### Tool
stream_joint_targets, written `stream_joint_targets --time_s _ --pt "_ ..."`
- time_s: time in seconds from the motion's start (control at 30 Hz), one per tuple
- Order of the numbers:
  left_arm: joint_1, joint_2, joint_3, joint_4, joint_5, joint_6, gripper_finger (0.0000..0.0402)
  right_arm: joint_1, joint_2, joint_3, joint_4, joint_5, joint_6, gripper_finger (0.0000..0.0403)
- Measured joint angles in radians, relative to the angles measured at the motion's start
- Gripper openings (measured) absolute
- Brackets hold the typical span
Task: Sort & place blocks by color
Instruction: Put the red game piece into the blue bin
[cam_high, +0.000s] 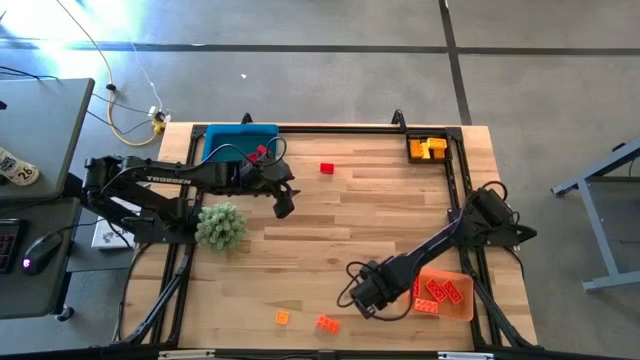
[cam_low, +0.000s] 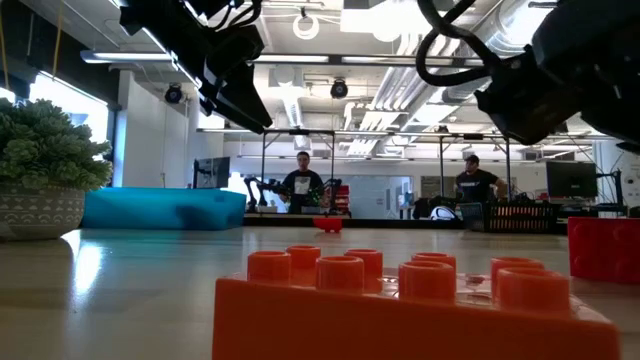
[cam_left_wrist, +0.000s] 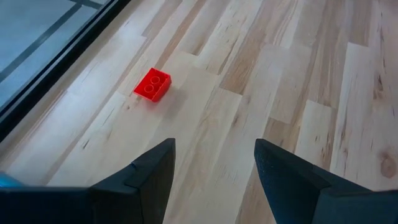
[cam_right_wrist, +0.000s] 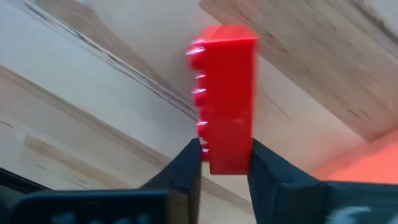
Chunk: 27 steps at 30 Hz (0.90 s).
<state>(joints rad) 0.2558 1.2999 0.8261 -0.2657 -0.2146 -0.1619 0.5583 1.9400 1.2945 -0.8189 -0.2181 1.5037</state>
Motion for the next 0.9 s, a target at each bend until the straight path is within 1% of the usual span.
stream_joint_targets --time_s 0.03,0.07,0.23,0.3,0.37,0.43,0.6,0.77,0.9 --pt "0.0 0.0 0.0 0.0 0.0 0.0 0.0207 -0.002 0.0 0.0 0.001 0.001 -0.005 0.0066" --pt "0.0 0.0 0.0 0.0 0.0 0.001 0.0207 -0.006 -0.001 0.0 0.001 0.004 -0.017 0.0063" --pt "0.0 0.0 0.0 0.0 0.001 0.01 0.0207 -0.033 -0.001 0.0 0.013 0.005 -0.047 0.0063" --pt "0.001 0.0 0.0 0.0 0.02 0.01 0.0207 -0.047 -0.005 0.0 0.023 0.016 -0.069 0.0063" --pt "0.008 0.0 0.0 0.0 0.071 0.009 0.0207 -0.064 -0.017 0.0 0.032 0.041 -0.093 0.0063" --pt "0.017 0.0 0.0 0.0 0.135 0.009 0.0207 -0.082 -0.04 0.0 0.032 0.09 -0.116 0.0063" --pt "0.051 0.0 0.0 0.001 0.284 0.009 0.0207 -0.157 -0.099 0.0 0.041 0.181 -0.205 0.0063" --pt "0.081 0.0 0.0 0.016 0.442 0.012 0.0207 -0.236 -0.161 0.0 0.116 0.216 -0.346 0.0063" --pt "0.092 0.0 0.0 0.048 0.59 0.05 0.0207 -0.291 -0.203 0.0 0.199 0.237 -0.467 0.0063"
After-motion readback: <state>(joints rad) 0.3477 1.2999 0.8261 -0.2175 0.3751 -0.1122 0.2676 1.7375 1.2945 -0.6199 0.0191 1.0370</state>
